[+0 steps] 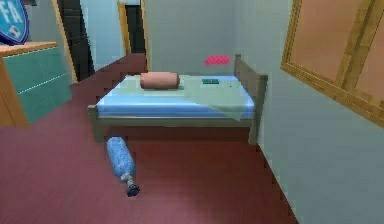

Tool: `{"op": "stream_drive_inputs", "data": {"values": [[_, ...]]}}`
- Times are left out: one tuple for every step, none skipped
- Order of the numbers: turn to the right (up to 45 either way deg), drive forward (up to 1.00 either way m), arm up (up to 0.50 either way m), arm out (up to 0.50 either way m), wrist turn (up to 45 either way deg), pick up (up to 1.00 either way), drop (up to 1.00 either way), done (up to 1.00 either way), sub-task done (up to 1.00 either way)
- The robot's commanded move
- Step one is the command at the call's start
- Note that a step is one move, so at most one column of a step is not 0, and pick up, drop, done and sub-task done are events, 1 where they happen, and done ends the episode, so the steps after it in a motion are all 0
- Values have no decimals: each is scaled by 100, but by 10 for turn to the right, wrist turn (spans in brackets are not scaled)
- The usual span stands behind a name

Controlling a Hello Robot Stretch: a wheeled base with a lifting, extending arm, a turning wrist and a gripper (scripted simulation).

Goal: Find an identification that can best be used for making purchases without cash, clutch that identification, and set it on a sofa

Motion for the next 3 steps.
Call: {"op": "stream_drive_inputs", "data": {"values": [[-360, 0, 0, 0, 0, 0, 0, 0, 0], [0, 100, 0, 0, 0, 0, 0, 0, 0], [-30, 0, 0, 0, 0, 0, 0, 0, 0]]}}
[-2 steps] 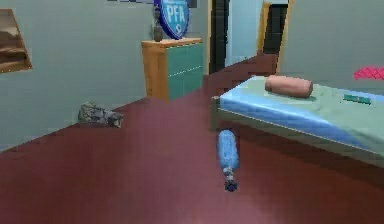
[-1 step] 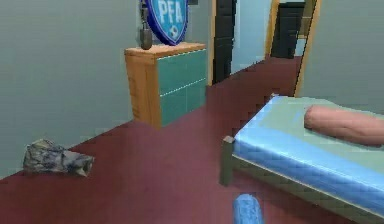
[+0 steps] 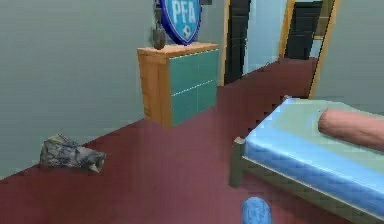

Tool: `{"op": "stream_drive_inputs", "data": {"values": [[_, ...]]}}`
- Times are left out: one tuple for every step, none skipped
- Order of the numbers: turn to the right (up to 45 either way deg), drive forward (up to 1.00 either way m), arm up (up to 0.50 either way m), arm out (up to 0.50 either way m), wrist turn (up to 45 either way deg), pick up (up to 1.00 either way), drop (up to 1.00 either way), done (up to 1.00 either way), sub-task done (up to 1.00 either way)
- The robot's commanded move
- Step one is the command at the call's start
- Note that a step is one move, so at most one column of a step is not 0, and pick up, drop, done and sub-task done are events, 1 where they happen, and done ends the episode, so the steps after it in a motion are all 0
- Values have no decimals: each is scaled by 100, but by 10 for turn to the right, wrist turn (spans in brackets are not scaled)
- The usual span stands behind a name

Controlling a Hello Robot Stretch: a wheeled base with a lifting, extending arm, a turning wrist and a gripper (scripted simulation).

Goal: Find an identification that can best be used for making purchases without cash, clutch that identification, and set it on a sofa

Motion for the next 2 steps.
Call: {"op": "stream_drive_inputs", "data": {"values": [[0, 100, 0, 0, 0, 0, 0, 0, 0], [0, 60, 0, 0, 0, 0, 0, 0, 0]]}}
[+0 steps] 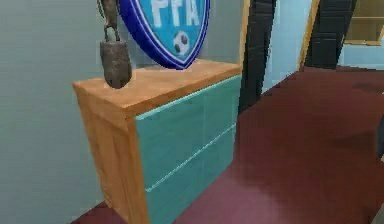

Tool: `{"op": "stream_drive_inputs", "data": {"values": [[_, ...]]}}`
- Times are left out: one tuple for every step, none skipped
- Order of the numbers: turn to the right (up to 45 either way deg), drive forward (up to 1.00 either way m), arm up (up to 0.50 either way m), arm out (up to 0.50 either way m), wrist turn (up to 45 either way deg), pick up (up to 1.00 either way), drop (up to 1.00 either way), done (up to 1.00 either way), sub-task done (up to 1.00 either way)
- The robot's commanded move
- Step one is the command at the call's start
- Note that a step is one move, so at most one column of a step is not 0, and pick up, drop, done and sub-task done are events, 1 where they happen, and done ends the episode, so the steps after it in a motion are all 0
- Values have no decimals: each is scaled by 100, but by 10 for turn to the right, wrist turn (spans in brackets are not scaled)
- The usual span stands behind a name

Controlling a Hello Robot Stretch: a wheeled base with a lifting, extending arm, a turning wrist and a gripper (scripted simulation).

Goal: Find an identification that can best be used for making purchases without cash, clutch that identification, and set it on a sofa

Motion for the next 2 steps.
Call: {"op": "stream_drive_inputs", "data": {"values": [[390, 0, 0, 0, 0, 0, 0, 0, 0], [0, 100, 0, 0, 0, 0, 0, 0, 0]]}}
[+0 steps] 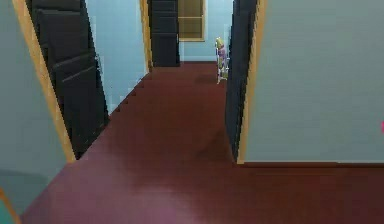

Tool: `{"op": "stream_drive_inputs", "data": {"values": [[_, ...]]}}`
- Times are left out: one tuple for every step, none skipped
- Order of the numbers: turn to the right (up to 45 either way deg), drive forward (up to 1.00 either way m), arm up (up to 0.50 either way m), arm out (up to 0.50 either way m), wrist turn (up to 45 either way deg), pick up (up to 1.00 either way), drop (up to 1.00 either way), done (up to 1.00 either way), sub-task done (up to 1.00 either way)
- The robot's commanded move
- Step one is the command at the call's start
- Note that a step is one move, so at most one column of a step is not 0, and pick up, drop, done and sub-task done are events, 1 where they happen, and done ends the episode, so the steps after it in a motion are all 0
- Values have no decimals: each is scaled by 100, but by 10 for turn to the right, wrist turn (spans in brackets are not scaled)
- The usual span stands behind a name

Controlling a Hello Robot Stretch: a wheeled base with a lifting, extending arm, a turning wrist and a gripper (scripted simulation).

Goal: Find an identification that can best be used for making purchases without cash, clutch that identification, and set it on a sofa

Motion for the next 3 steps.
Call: {"op": "stream_drive_inputs", "data": {"values": [[0, 100, 0, 0, 0, 0, 0, 0, 0], [0, 100, 0, 0, 0, 0, 0, 0, 0], [0, 80, 0, 0, 0, 0, 0, 0, 0]]}}
